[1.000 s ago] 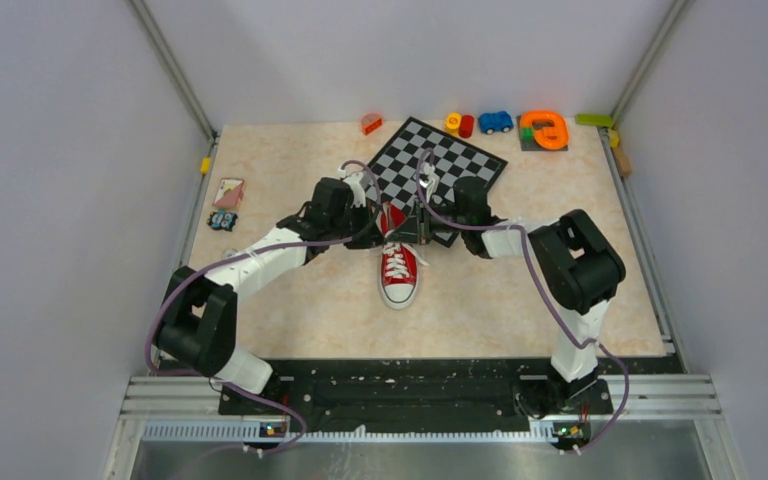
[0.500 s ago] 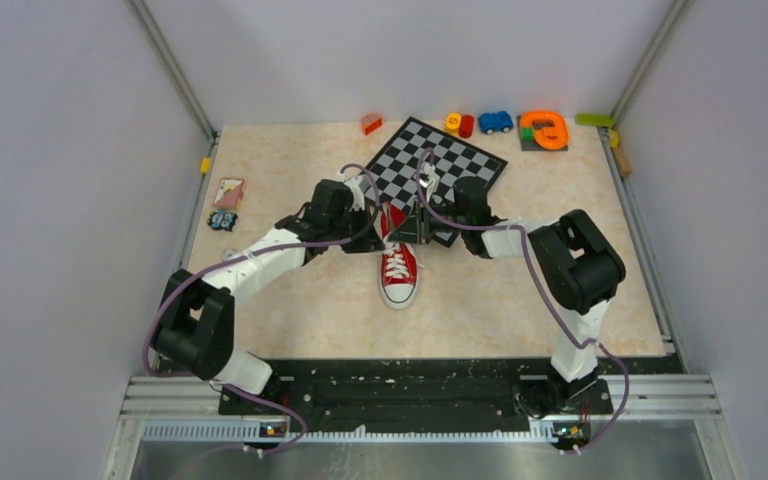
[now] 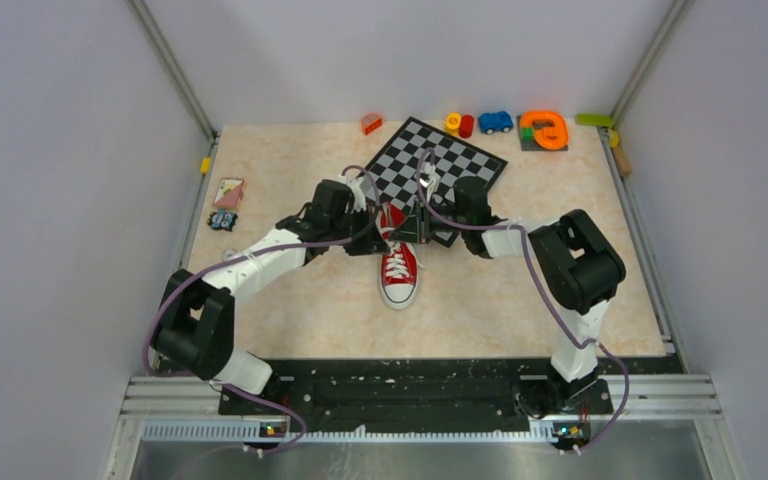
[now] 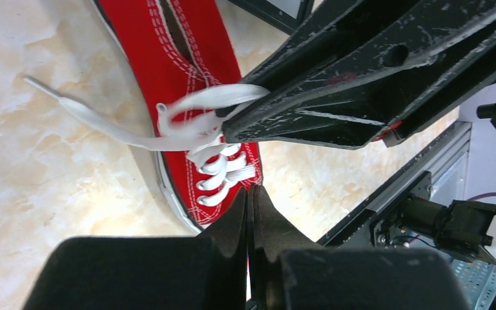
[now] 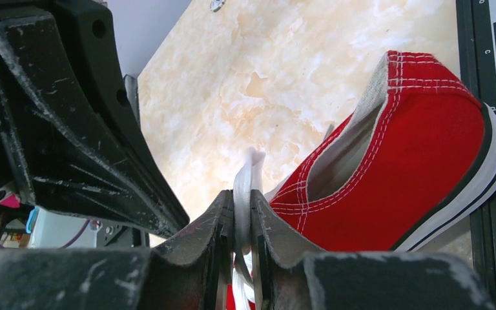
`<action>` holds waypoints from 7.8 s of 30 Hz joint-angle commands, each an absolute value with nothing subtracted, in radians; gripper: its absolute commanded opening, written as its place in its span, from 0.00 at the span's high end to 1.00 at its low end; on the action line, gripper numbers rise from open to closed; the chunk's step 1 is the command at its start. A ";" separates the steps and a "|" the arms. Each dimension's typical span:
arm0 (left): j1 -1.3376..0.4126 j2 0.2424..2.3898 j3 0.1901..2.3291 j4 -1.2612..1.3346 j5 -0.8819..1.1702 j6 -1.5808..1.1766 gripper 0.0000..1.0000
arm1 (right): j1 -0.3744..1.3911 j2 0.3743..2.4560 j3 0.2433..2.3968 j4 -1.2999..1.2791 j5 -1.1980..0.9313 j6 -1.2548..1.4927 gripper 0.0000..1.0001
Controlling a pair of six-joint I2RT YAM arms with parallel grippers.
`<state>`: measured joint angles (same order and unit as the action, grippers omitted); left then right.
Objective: Tie the shoes
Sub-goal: Wrap the shoelace around the shoelace.
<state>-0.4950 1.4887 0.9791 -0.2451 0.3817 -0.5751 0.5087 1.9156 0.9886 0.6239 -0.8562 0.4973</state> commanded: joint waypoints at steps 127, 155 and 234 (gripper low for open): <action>-0.491 1.615 1.016 -0.077 0.314 -0.501 1.00 | 0.532 1.829 0.990 0.668 -0.832 0.546 0.90; -0.428 1.654 0.966 0.057 0.436 -0.529 1.00 | 0.532 1.742 1.119 0.254 -0.612 0.467 0.43; -0.393 1.632 0.894 0.140 0.590 -0.620 1.00 | 0.643 1.696 1.026 0.247 -0.485 0.195 1.00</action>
<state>-0.3935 1.6470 0.9127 0.0692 0.5747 -0.5957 0.6258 1.7710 1.0336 0.1921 -0.4553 0.1799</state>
